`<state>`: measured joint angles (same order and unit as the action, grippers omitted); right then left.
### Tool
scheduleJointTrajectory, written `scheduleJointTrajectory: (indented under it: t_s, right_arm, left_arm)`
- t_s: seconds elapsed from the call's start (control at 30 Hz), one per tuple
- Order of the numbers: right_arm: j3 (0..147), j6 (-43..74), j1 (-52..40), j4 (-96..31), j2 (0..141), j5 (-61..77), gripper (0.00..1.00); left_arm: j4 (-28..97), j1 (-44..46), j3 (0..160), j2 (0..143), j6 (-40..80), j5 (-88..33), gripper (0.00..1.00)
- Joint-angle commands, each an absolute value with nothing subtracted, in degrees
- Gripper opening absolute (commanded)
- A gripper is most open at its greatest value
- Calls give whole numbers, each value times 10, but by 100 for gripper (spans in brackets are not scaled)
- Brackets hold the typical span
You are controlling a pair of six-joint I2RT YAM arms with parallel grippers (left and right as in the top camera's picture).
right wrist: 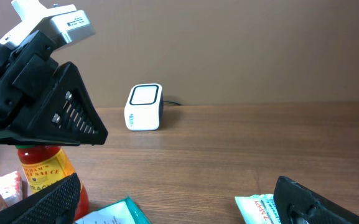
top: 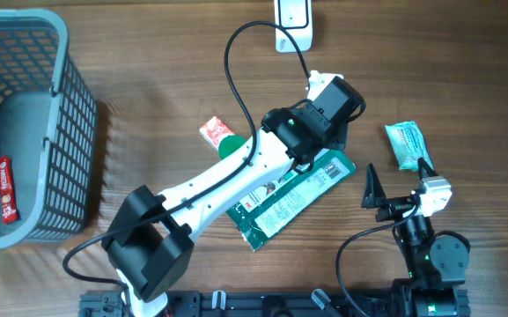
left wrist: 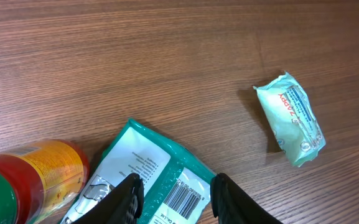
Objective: Scan the item barcode
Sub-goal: 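Carry the mint-green packet across and drop it right of the green packet, then return the left gripper into the basket above the red Nescafé stick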
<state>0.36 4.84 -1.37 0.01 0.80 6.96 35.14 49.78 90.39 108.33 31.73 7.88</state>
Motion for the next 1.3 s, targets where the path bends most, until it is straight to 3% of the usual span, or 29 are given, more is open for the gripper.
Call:
scheduleJointTrajectory:
  t_s: [0.0, 0.23, 0.5, 0.77, 1.27]
  right_arm:
    - [3, 45, -16, 3, 6, 59, 100]
    - [3, 45, -16, 3, 6, 59, 100]
    - [3, 45, -16, 3, 6, 59, 100]
    - [3, 45, -16, 3, 6, 59, 100]
    - [3, 45, -16, 3, 6, 59, 100]
  left_arm:
    - [350, 500, 911, 1081, 309, 90, 41]
    - [358, 500, 951, 1047, 301, 91, 55]
    - [410, 491, 1002, 954, 298, 202, 94]
    - [447, 379, 1002, 842, 305, 237, 99]
    - [559, 1, 1002, 745, 335, 216, 100]
